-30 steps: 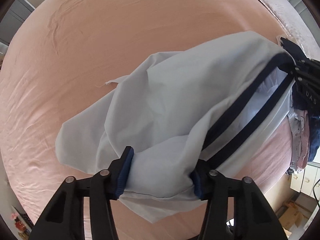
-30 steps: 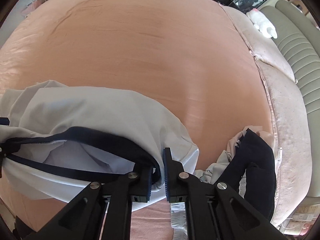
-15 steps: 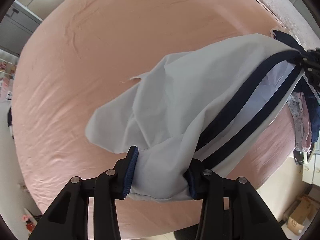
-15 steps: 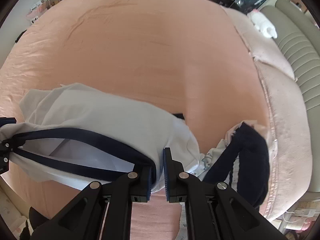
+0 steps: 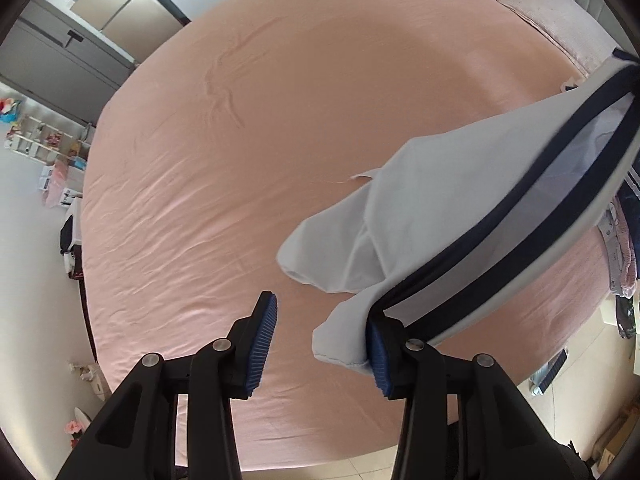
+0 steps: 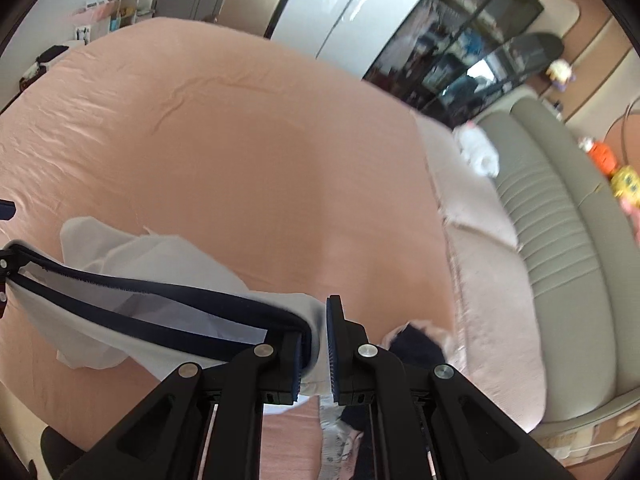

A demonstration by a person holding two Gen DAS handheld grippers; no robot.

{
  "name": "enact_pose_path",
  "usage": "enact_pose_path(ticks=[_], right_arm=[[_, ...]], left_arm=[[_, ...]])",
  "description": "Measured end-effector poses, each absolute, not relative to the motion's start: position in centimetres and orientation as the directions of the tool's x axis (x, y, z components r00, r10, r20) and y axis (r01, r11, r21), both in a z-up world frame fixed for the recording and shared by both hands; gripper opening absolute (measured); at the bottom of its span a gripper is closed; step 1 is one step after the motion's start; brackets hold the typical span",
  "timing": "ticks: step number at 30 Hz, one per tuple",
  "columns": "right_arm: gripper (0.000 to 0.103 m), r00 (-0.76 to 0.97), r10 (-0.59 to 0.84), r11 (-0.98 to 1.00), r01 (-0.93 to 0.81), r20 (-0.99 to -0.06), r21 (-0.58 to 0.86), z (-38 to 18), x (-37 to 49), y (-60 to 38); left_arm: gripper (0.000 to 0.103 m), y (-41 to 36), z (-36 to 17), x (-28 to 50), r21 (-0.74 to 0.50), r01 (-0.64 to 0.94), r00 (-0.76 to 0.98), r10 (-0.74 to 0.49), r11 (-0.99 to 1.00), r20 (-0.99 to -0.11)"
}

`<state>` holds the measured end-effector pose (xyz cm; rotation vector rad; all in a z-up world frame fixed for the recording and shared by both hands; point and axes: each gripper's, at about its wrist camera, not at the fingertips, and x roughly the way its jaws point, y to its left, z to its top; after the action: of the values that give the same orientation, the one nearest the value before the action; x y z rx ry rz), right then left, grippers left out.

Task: Fold clothes
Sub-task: 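Lift the shirt by its navy trim with both grippers and stretch it open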

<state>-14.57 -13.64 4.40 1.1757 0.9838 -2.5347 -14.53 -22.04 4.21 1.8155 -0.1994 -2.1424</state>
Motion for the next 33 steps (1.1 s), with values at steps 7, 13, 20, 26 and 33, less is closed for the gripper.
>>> enact_pose_path(ticks=[7, 13, 20, 26, 33], right_arm=[[0.007, -0.81, 0.109, -0.689, 0.357, -0.577, -0.631, 9.3, -11.2, -17.4], [0.007, -0.889, 0.103, -0.657, 0.277, -0.447, -0.701, 13.3, -9.6, -19.7], [0.007, -0.931, 0.061, -0.684, 0.223, -0.359, -0.695, 19.2, -8.9, -20.9], [0.007, -0.965, 0.037, -0.683, 0.166, -0.261, -0.711, 23.7, -7.6, -21.7], [0.007, -0.988, 0.005, -0.696, 0.106, -0.152, -0.71, 28.6, -3.5, -21.9]], left_arm=[[0.04, -22.6, 6.8, -13.0, 0.396, 0.196, -0.229, -0.435, -0.897, -0.871], [0.04, -22.8, 12.9, -11.4, 0.481, 0.255, -0.318, -0.543, -0.839, -0.777], [0.04, -22.8, 19.3, -9.5, 0.531, 0.317, -0.379, -0.618, -0.786, -0.689], [0.04, -23.5, 22.4, -7.9, 0.532, 0.37, -0.43, -0.648, -0.761, -0.628], [0.04, -23.4, 26.2, -5.4, 0.565, 0.421, -0.487, -0.702, -0.71, -0.52]])
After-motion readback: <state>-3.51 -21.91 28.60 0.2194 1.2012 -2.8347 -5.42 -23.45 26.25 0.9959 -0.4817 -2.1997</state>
